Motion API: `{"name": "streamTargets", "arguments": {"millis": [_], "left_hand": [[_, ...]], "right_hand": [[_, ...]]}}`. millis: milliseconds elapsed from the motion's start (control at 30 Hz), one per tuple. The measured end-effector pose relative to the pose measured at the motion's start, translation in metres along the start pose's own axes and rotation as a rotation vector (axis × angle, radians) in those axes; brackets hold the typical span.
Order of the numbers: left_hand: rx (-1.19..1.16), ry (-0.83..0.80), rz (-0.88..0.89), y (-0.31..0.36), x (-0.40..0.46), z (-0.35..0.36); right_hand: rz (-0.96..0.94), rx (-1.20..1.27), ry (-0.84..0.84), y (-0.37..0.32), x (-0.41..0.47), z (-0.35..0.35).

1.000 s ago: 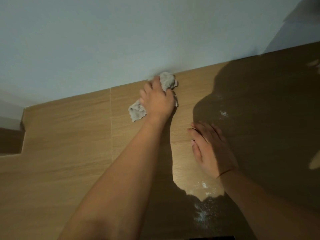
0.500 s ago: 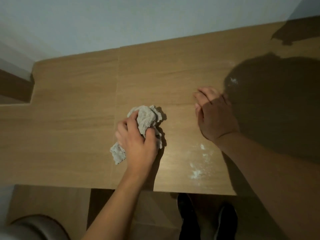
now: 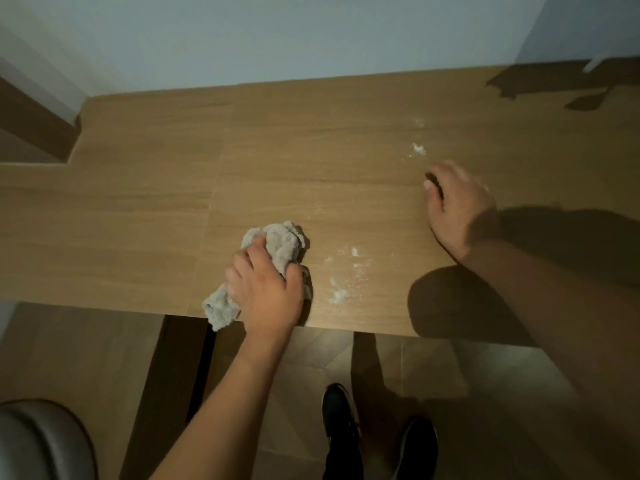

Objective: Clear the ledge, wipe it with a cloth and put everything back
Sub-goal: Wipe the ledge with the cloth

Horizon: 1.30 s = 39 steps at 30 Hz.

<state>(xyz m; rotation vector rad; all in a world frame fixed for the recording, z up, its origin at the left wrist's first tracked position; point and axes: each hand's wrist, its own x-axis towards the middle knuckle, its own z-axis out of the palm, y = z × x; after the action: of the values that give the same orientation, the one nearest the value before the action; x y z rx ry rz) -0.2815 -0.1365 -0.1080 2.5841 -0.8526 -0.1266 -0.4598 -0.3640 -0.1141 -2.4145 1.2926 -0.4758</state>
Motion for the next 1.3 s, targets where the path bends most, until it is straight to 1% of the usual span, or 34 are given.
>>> {"name": "streamTargets", "arguments": {"millis": [100,200,300,333,400,467,533,600,633,667,733,800,867,900,933,1000,1067,1100,1133,1200,1233,1300], "left_hand": [[-0.031,-0.041,0.061,0.033,-0.052,0.018],[-0.054,-0.131,0.155,0.072,-0.089,0.03],[-0.168,-0.265,0.195,0.088,-0.087,0.022],[-0.207,-0.269,0.195,0.083,-0.076,0.014],[-0.216,-0.141,0.14,0.063,-0.038,0.0],[-0.139,-0.032,-0.001,0.034,0.012,-0.013],[-0.068,-0.02,-0.136,0.016,0.049,-0.021],[-0.02,-0.011,-0.192,0.02,0.056,-0.012],[-0.007,0.001,-0.179,0.029,0.047,-0.002],[-0.006,0.008,-0.125,0.043,0.032,0.01],[-0.039,-0.022,0.038,0.077,-0.01,0.032],[-0.083,-0.132,0.165,0.11,-0.046,0.044],[-0.154,-0.212,0.195,0.127,-0.056,0.042],[-0.209,-0.218,0.183,0.127,-0.051,0.037],[-0.251,-0.186,0.162,0.122,-0.041,0.028],[-0.269,-0.035,0.123,0.101,-0.009,0.009],[-0.224,0.122,-0.012,0.074,0.039,-0.009],[-0.193,0.16,-0.095,0.062,0.065,-0.016],[-0.152,0.158,-0.162,0.051,0.088,-0.019],[-0.041,0.079,-0.216,0.036,0.118,-0.012],[0.006,0.046,-0.216,0.036,0.122,-0.003],[0.042,0.036,-0.17,0.053,0.11,0.021]], "right_hand": [[0.101,-0.125,0.039,0.031,0.001,-0.011],[0.103,-0.128,0.056,0.04,0.005,-0.004],[0.089,-0.137,0.082,0.044,0.007,0.002],[0.087,-0.132,0.101,0.045,0.007,0.003],[0.076,-0.119,0.137,0.045,0.008,0.004],[0.066,-0.139,0.14,0.045,0.01,0.005],[0.069,-0.165,0.13,0.045,0.01,0.004],[0.072,-0.171,0.126,0.045,0.01,0.004],[0.071,-0.167,0.131,0.046,0.009,0.005],[0.071,-0.156,0.142,0.047,0.009,0.007],[0.072,-0.127,0.164,0.047,0.01,0.008],[0.07,-0.118,0.165,0.048,0.011,0.006],[0.059,-0.11,0.162,0.048,0.012,0.005],[0.052,-0.103,0.166,0.047,0.012,0.004],[0.047,-0.096,0.174,0.047,0.012,0.005],[0.045,-0.094,0.194,0.047,0.012,0.006],[0.045,-0.11,0.199,0.048,0.012,0.009],[0.044,-0.118,0.198,0.049,0.012,0.011],[0.043,-0.123,0.198,0.05,0.011,0.011],[0.04,-0.124,0.206,0.051,0.011,0.012],[0.041,-0.124,0.212,0.05,0.01,0.013],[0.038,-0.125,0.227,0.05,0.009,0.014]]}}
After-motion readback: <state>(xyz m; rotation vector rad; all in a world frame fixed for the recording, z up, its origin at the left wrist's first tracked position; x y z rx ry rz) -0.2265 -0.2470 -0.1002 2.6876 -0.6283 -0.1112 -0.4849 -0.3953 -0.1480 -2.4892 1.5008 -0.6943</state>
